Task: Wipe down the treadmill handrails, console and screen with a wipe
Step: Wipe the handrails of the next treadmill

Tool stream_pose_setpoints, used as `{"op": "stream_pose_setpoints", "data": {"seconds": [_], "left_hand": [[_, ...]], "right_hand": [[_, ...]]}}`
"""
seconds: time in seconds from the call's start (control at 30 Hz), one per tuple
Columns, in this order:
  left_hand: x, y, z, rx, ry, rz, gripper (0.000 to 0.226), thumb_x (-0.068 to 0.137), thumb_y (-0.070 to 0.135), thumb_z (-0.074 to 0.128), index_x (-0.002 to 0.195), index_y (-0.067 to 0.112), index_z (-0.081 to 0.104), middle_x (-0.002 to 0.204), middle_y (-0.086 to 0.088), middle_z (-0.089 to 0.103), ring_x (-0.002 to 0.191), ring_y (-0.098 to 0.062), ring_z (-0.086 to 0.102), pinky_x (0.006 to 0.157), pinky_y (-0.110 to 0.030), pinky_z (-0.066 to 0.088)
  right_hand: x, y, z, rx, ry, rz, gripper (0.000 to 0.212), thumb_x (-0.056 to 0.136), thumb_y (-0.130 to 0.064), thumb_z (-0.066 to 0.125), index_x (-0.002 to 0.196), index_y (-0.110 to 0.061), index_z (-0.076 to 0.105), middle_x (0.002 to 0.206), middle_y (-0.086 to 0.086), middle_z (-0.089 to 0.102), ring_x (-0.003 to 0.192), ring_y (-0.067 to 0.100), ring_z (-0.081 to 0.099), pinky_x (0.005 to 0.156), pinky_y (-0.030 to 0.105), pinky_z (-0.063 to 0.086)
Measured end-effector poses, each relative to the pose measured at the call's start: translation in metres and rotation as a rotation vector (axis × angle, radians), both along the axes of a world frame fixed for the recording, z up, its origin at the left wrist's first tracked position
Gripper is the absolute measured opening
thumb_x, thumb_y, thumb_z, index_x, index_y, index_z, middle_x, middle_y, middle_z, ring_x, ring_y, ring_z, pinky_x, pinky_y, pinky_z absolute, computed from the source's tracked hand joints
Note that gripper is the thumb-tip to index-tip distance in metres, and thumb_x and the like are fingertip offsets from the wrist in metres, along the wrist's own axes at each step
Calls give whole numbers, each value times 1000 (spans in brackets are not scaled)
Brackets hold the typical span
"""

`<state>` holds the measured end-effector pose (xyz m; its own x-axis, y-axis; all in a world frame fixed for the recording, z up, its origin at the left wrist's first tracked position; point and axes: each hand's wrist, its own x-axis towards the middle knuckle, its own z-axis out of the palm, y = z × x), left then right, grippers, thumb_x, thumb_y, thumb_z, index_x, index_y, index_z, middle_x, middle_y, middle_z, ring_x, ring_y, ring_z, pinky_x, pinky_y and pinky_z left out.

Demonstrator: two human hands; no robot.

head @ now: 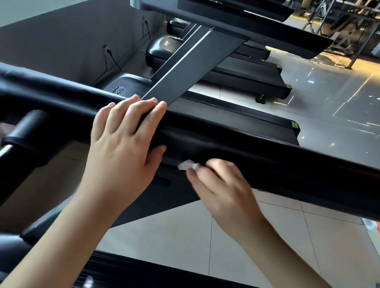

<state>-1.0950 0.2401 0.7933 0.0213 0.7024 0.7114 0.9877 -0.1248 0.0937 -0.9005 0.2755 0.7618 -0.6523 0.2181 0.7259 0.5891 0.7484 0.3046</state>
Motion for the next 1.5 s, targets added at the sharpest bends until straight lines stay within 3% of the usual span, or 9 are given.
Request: {"op": "stream_pose_setpoints", "data": {"seconds": [0.07,0.23,0.53,0.77,0.93,1.03,1.1,1.27,1.5], "left_hand": [[-2,0,0,-1,9,-5,57,81,24,58,134,6,53,130,-11,55,125,-31,42,107,-43,26],[-15,-2,7,-38,-22,-46,58,80,23,58,135,5,51,136,-12,52,126,-28,39,107,-38,25],[-31,-3,4,-34,-35,81,60,80,45,53,133,16,55,135,-10,52,129,-30,36,109,-43,24],[-32,-2,2,-8,-42,78,59,82,45,51,132,15,55,134,-12,53,128,-31,37,109,-45,25],[-30,-2,1,-3,-47,68,58,83,45,51,132,14,55,134,-13,53,128,-32,37,109,-43,24],[-29,-2,1,2,-45,71,58,83,43,51,133,14,55,134,-13,52,128,-32,36,109,-42,22],[-29,-2,1,2,-43,74,58,83,43,51,133,14,55,134,-13,52,129,-32,36,109,-42,22],[-30,-3,1,8,-39,74,57,83,42,53,133,14,55,134,-13,53,128,-32,37,108,-42,24],[-29,-3,0,3,-37,83,57,84,41,52,133,14,55,135,-13,52,130,-32,36,108,-42,24]], "right_hand": [[-12,-1,3,-8,-51,11,14,86,8,57,86,2,70,73,8,60,67,28,57,72,33,42],[15,-1,5,-41,-112,-95,20,88,5,57,97,-5,73,77,4,59,75,26,58,77,32,46],[-16,-1,9,-77,-94,-59,20,87,4,58,98,-5,73,83,4,62,75,25,58,75,31,44],[-20,1,38,-162,316,-50,18,86,6,66,103,1,72,80,8,62,75,24,49,70,31,44],[-7,-5,29,-167,295,-76,22,83,5,71,104,-2,73,80,5,60,74,22,48,70,31,45],[-17,5,45,-211,411,-115,12,87,0,62,89,-2,73,76,8,58,71,23,46,70,27,41],[-33,18,59,-308,489,-123,19,87,-7,55,78,-2,71,74,9,58,69,27,51,68,27,38],[-33,20,62,-390,343,-46,16,87,-7,59,77,-3,70,75,8,58,70,28,51,70,25,37],[-55,34,67,-506,397,-78,17,84,-7,58,77,-4,72,77,10,61,73,31,56,70,35,43]]}}
